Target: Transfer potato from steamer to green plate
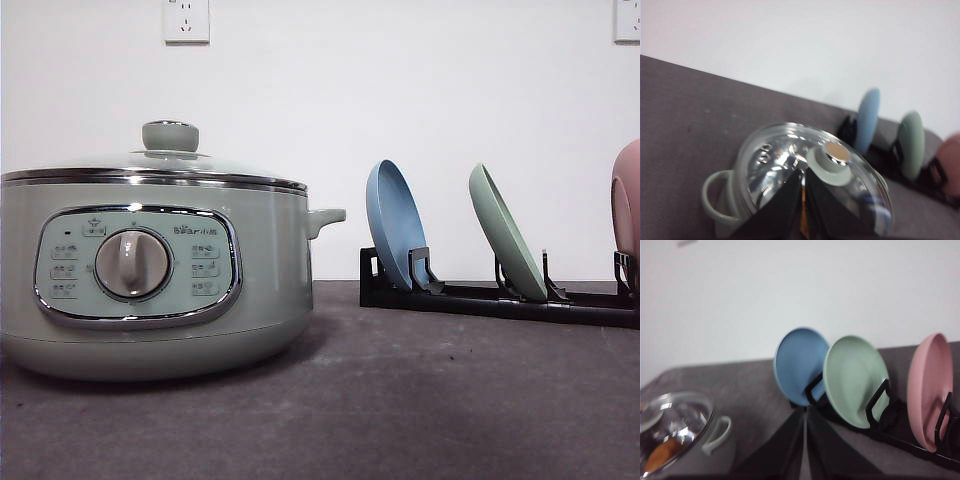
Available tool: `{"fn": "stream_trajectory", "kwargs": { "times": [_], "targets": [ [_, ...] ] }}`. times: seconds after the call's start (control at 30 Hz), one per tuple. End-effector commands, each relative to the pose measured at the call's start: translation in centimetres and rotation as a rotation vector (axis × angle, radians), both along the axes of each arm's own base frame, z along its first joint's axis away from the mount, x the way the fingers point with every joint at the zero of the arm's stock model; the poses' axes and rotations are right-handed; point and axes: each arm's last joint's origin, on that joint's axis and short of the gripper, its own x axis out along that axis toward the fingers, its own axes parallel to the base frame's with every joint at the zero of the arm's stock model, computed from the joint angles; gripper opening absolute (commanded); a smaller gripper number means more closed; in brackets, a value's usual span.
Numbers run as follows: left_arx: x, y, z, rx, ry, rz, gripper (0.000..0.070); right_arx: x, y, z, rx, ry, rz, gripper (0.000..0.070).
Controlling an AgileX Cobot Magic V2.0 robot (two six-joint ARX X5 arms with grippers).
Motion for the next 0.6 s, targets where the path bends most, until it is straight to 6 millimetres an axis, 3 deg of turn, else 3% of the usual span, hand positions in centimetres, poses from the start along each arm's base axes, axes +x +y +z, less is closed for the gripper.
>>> {"fn": "stream_trajectory", "kwargs": {
  "times": [0.0, 0.3, 0.57],
  "targets": [
    [0.3, -0.1, 1.1, 0.065, -0.016, -0.056, 0.0001, 0.3, 0.1, 1.0, -0.071, 0.011, 0.042, 0.0],
    [2.0, -0.8, 4.1, 0.124, 0.113, -0.308, 0.0001, 2.0, 0.5, 3.3, -0.169, 0.206, 0.233, 0.0],
    [2.1, -1.1, 5.1, 0.165, 0.139, -0.369, 0.0001, 2.4, 0.9, 4.2, -0.209, 0.274, 0.293, 0.0]
  ]
}}
